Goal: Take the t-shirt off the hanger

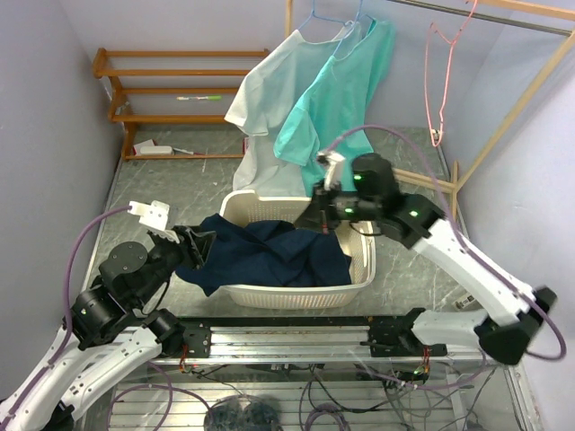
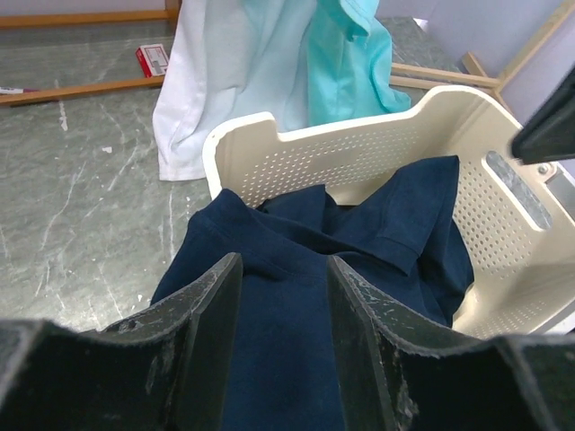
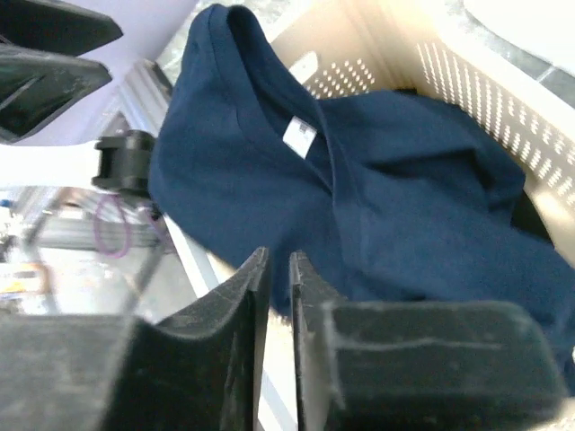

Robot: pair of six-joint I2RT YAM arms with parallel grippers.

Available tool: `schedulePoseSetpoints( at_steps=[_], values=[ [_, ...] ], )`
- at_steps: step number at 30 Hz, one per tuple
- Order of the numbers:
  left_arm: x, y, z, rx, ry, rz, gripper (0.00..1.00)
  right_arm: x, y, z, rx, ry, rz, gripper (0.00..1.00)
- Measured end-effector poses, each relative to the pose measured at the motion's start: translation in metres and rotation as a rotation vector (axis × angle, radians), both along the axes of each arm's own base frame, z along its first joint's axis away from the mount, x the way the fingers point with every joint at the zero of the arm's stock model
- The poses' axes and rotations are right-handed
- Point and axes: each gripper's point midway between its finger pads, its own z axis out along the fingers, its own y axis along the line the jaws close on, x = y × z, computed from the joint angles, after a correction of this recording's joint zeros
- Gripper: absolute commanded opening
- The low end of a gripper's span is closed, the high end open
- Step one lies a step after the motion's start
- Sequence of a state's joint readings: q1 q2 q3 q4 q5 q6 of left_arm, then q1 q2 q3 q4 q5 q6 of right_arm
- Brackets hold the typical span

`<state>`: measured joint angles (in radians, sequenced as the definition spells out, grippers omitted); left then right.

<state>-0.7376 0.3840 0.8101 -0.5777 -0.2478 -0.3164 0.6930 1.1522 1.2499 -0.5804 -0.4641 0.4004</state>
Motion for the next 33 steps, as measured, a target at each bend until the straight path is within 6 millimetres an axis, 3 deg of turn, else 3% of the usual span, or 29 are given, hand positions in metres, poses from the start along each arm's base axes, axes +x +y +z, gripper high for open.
schedulePoseSetpoints(
  at_steps=[4, 6, 10, 16, 23, 25, 28, 33],
  values=[
    [0.000, 0.006, 0.003, -0.015, -0.009, 0.029, 0.57, 0.007, 0.053, -0.010, -0.116, -0.055, 0.006, 0.48],
    [-0.001, 0.011, 0.005, -0.026, -0.017, 0.047, 0.58, 0.012, 0.075, -0.014, -0.151, -0.084, 0.005, 0.74],
    [-0.003, 0.021, 0.009, -0.054, -0.034, 0.089, 0.59, 0.014, 0.101, -0.027, -0.191, -0.113, 0.031, 0.92],
    [-0.005, 0.037, 0.012, -0.082, -0.045, 0.156, 0.58, 0.010, 0.130, -0.050, -0.206, -0.121, 0.105, 0.92],
    [-0.005, 0.048, 0.013, -0.099, -0.048, 0.208, 0.58, 0.009, 0.165, -0.059, -0.164, -0.136, 0.207, 0.91],
    [-0.005, 0.048, 0.012, -0.098, -0.045, 0.213, 0.58, 0.009, 0.173, -0.061, -0.157, -0.141, 0.224, 0.90],
    [-0.005, 0.050, 0.011, -0.097, -0.045, 0.220, 0.58, 0.011, 0.182, -0.065, -0.150, -0.146, 0.245, 0.80],
    [-0.004, 0.050, 0.011, -0.098, -0.043, 0.226, 0.57, 0.012, 0.195, -0.073, -0.141, -0.144, 0.282, 0.23]
  ],
)
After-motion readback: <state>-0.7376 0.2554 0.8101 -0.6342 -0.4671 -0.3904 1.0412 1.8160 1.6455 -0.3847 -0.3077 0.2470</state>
